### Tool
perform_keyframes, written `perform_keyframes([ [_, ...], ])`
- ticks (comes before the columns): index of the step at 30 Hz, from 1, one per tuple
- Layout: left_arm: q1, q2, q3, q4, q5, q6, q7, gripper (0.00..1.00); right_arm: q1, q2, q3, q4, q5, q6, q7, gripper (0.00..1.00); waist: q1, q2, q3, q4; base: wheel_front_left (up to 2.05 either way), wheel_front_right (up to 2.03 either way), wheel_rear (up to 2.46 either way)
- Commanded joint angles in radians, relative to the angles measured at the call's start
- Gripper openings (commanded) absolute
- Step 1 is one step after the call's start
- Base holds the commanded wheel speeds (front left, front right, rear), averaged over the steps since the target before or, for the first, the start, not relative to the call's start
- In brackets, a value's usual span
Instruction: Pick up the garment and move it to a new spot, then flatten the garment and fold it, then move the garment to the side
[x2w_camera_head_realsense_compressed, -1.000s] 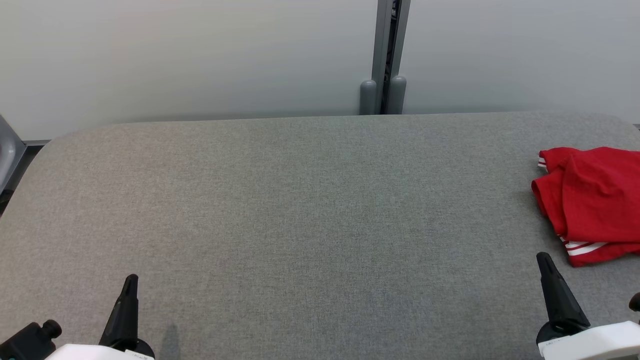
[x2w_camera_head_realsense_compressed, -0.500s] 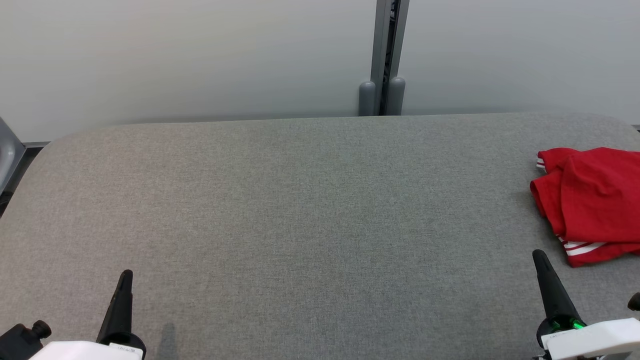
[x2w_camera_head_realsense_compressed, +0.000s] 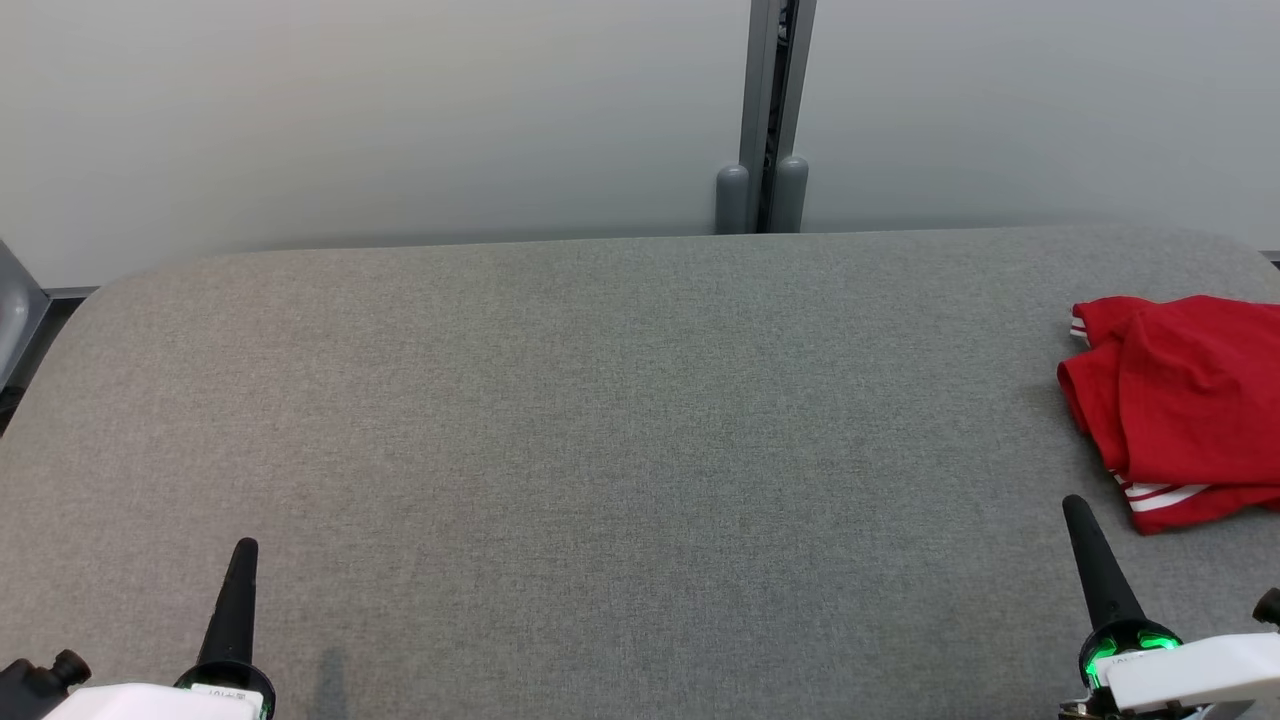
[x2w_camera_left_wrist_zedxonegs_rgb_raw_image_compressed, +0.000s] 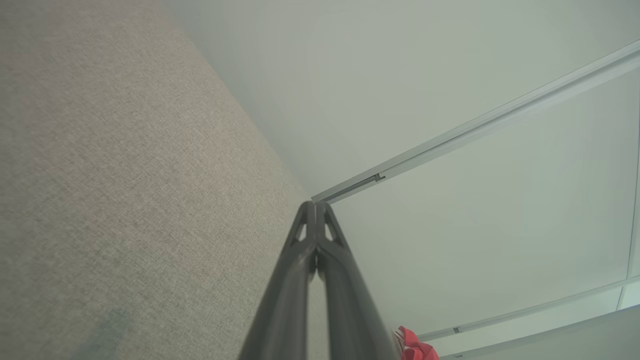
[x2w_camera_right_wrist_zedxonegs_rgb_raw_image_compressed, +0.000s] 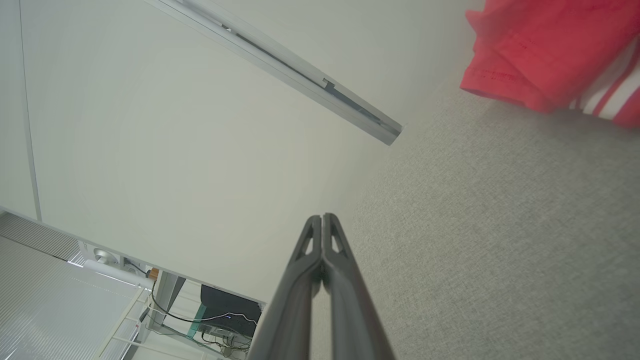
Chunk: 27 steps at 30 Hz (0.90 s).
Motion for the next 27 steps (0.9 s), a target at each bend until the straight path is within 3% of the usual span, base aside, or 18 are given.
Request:
perform_keyframes([
  [1,-0.03,0.004,0.014,-0.005,-0.023,-0.009,0.008,0.0,-0.019,-0.012,0.0,-0.001,0.026,0.0,0.005,0.0,-0.0001,0.0,0.0,0.0,0.0,0.0,0.0],
  [27,-0.04,-0.037,0.074,0.007,-0.217,-0.046,0.063,0.0,-0.043,-0.01,0.017,0.039,0.263,0.0,0.012,0.0,-0.0001,0.0,-0.007,-0.005,0.0,0.0,0.0],
])
